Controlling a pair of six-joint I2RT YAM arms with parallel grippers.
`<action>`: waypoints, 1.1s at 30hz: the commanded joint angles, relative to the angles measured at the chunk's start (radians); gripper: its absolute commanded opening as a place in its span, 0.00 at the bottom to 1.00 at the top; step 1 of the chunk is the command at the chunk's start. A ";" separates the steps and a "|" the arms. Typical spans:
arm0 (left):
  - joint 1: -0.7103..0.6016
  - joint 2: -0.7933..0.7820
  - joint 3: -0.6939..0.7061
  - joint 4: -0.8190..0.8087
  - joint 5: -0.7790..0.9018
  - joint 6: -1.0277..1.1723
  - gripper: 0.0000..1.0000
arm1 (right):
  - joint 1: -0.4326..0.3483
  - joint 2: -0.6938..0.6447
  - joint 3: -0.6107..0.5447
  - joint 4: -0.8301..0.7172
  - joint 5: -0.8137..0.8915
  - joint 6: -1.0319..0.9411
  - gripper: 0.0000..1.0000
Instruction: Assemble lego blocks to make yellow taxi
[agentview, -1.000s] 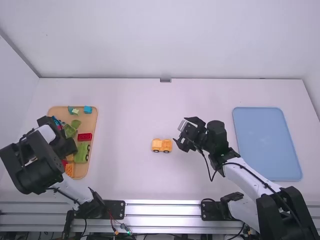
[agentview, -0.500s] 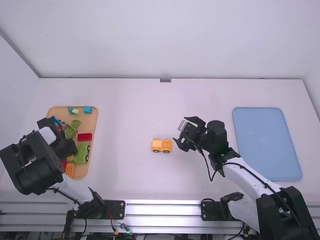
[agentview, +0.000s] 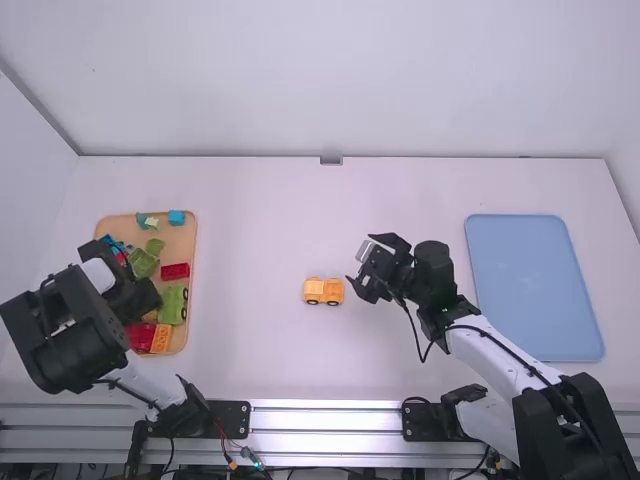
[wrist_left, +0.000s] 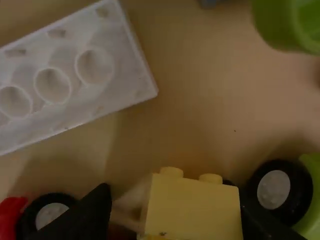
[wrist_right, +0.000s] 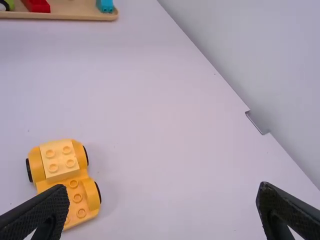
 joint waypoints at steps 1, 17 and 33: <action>-0.009 0.021 -0.009 -0.020 0.048 -0.016 0.43 | 0.000 -0.010 -0.002 0.001 -0.005 0.008 0.99; -0.010 0.021 0.003 -0.082 0.070 -0.016 0.36 | 0.000 -0.010 -0.002 0.003 -0.010 0.008 0.99; -0.009 0.021 0.041 -0.034 0.086 -0.042 0.05 | 0.000 -0.010 -0.002 0.004 -0.020 0.007 0.99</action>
